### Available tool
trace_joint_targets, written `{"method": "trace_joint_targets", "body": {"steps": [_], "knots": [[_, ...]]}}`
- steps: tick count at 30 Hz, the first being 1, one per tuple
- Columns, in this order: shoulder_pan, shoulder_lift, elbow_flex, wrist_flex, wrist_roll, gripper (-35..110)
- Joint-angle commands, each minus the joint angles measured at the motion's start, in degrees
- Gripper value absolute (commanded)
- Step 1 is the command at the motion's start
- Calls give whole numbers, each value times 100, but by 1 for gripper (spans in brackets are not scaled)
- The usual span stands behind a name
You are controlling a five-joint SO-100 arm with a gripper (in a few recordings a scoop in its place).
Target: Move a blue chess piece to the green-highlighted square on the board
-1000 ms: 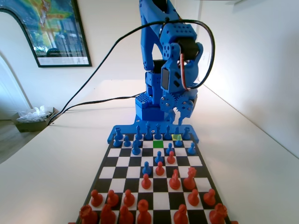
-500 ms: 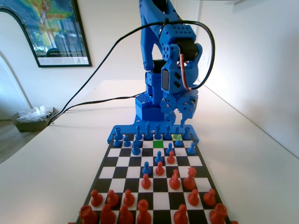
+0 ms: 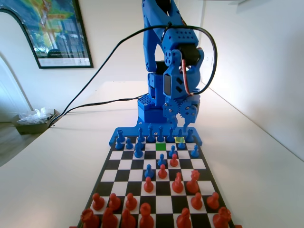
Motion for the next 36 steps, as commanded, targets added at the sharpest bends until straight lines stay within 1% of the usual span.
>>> {"method": "trace_joint_targets", "body": {"steps": [1,8,19,36], "knots": [[-132,35,53,-88,-114,10],[-229,-9,202,-299,-18,10],[-387,-9,202,-334,105,10],[-316,-18,316,-466,9,9]]}}
